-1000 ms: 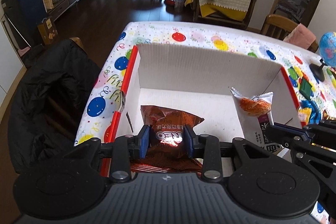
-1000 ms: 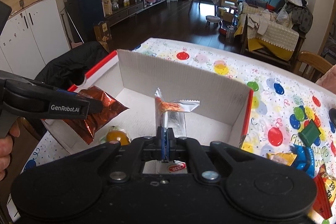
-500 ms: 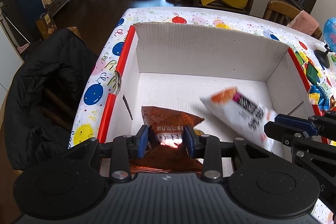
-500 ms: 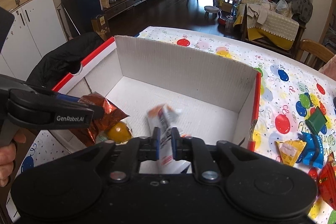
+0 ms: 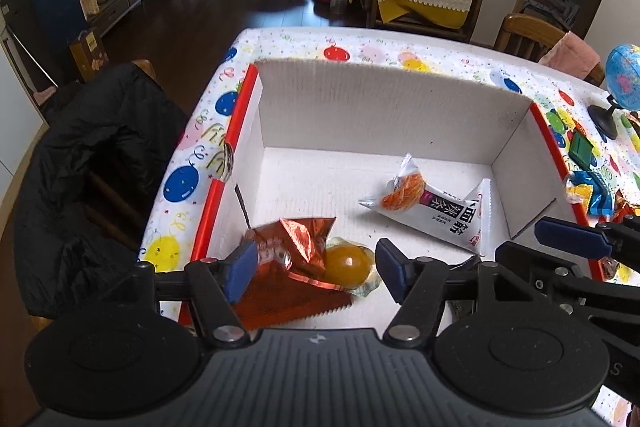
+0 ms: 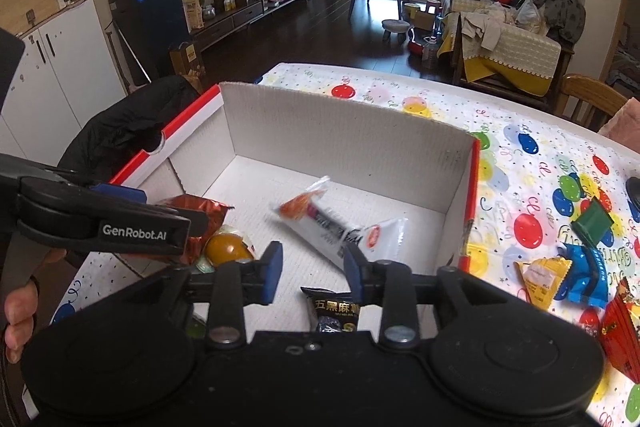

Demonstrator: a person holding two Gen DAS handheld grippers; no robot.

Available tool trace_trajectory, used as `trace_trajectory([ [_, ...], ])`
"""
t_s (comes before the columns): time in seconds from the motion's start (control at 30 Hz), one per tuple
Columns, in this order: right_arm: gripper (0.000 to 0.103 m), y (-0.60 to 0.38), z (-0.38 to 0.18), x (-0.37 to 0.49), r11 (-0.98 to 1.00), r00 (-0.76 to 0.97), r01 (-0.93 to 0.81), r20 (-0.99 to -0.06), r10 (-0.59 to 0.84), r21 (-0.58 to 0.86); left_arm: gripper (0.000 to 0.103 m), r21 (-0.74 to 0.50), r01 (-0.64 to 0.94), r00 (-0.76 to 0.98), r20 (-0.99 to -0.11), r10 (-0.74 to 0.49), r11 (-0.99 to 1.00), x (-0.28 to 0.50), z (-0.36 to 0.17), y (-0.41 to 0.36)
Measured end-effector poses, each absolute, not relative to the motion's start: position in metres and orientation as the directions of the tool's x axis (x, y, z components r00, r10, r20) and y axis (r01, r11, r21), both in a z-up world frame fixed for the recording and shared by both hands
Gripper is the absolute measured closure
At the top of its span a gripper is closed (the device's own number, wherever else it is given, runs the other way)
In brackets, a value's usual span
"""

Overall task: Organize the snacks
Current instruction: 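Lower both snacks into the box and open both grippers, then move both tools back to the snack pile beside the box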

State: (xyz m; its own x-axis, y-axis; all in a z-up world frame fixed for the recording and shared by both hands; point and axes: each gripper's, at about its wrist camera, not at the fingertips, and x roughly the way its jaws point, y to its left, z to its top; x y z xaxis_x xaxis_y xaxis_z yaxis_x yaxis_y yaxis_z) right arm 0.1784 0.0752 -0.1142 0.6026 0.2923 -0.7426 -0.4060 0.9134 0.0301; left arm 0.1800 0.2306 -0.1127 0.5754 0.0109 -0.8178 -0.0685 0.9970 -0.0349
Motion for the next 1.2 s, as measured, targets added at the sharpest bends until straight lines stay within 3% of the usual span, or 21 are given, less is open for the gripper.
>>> trace_trajectory([
  [0.27,0.041,0.063,-0.101,0.167,0.926,0.64,-0.375,-0.71,0.294,0.045,0.024,-0.033,-0.054,0.613,-0.79,0.007,0.998,0.169,-0.094,0.222],
  [0.67,0.02,0.03,-0.081,0.152,0.947,0.696,-0.318,-0.664,0.273,0.056,0.003,-0.035,-0.013,0.67,-0.742,-0.017,0.999,0.156,-0.072,0.194],
  [0.97,0.001,-0.009,-0.073,0.144,0.962,0.728,-0.261,-0.64,0.248,0.077,0.001,-0.046,0.04,0.687,-0.724,-0.061,0.998,0.152,-0.063,0.157],
  [1.2,0.0,-0.045,-0.069,0.141,0.97,0.745,-0.23,-0.627,0.226,0.076,0.001,-0.03,0.074,0.697,-0.714,-0.073,0.997,0.154,-0.058,0.115],
])
